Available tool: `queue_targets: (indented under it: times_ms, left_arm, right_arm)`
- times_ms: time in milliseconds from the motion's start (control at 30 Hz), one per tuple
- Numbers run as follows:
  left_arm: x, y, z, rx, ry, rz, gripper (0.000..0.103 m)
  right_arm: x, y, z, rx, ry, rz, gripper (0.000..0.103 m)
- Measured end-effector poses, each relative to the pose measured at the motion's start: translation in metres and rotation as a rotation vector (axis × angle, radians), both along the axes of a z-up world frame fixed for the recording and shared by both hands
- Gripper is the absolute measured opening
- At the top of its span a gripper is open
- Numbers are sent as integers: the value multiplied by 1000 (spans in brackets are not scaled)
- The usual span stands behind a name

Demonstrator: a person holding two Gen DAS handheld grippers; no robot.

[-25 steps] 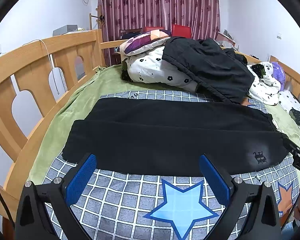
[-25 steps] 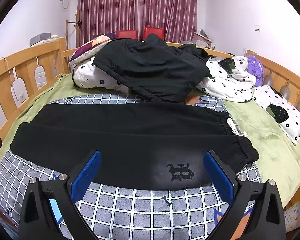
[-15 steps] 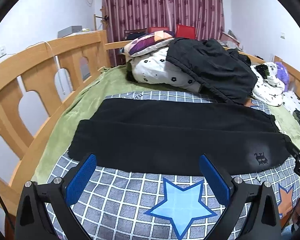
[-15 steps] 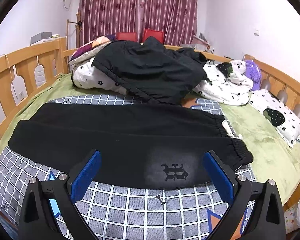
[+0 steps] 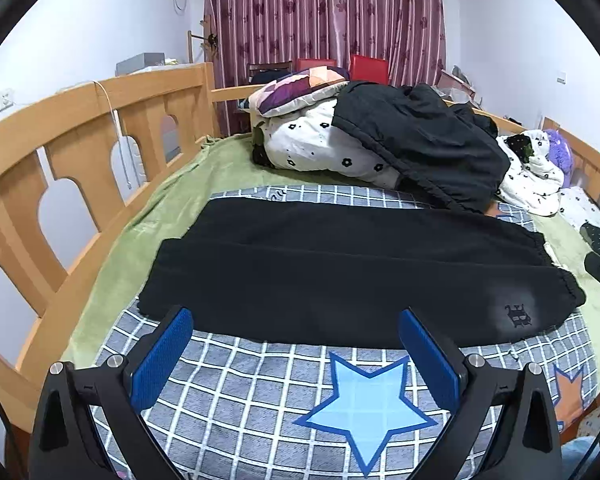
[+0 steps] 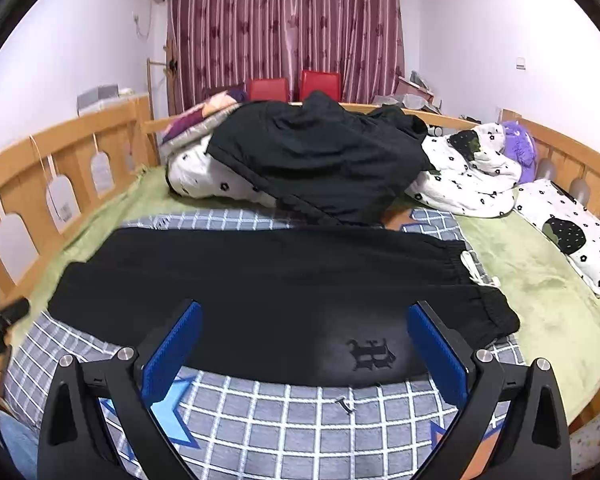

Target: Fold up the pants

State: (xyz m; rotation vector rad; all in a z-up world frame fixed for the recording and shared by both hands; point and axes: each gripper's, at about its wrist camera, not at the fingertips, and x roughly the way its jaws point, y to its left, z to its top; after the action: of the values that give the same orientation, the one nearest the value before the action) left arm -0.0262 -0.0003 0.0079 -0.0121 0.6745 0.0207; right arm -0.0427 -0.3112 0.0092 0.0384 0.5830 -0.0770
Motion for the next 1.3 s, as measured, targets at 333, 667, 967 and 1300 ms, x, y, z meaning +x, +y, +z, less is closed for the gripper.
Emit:
queue_targets:
  times_ms: [333, 667, 967, 1300]
  left_arm:
    - [27, -5, -2, 2, -7, -32, 103]
    - [43, 17, -30, -139, 26, -58, 102]
    - [70, 59, -85, -191, 114, -41, 94]
    - [89, 99, -153, -316, 197, 93, 90]
  right_arm:
    - [31, -3, -14, 38, 38, 40, 94]
    - [43, -1, -40, 10, 31, 34, 91]
    - [66, 18, -74, -108, 38, 24, 91]
    - [88, -3, -141, -48, 196, 5, 64]
